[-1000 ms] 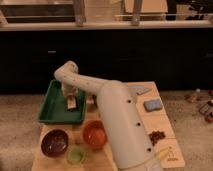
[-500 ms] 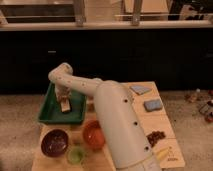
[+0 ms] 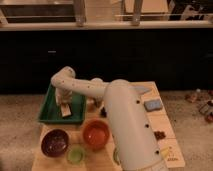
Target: Wipe tray with eraser
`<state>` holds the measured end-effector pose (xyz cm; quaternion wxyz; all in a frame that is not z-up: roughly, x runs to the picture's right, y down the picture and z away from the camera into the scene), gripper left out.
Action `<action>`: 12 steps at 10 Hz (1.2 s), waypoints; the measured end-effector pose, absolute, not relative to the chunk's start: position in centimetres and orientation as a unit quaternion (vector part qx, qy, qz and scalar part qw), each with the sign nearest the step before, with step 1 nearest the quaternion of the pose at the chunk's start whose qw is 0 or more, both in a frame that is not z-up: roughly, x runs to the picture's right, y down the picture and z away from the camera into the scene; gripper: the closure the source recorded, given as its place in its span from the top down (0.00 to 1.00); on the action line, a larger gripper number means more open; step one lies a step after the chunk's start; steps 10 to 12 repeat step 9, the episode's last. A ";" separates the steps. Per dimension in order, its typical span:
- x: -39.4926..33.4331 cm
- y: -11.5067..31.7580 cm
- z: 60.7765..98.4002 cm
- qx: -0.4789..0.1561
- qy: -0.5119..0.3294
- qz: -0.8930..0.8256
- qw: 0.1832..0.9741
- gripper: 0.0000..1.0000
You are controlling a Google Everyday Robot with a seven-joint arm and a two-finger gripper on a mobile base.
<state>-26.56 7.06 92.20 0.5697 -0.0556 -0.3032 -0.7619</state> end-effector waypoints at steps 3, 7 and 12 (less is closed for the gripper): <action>-23.9 5.7 93.2 -0.058 -0.282 -0.752 0.593 0.04; -23.0 3.3 94.8 -0.055 -0.258 -0.746 0.611 0.04; -23.8 2.7 95.3 -0.054 -0.256 -0.747 0.611 0.04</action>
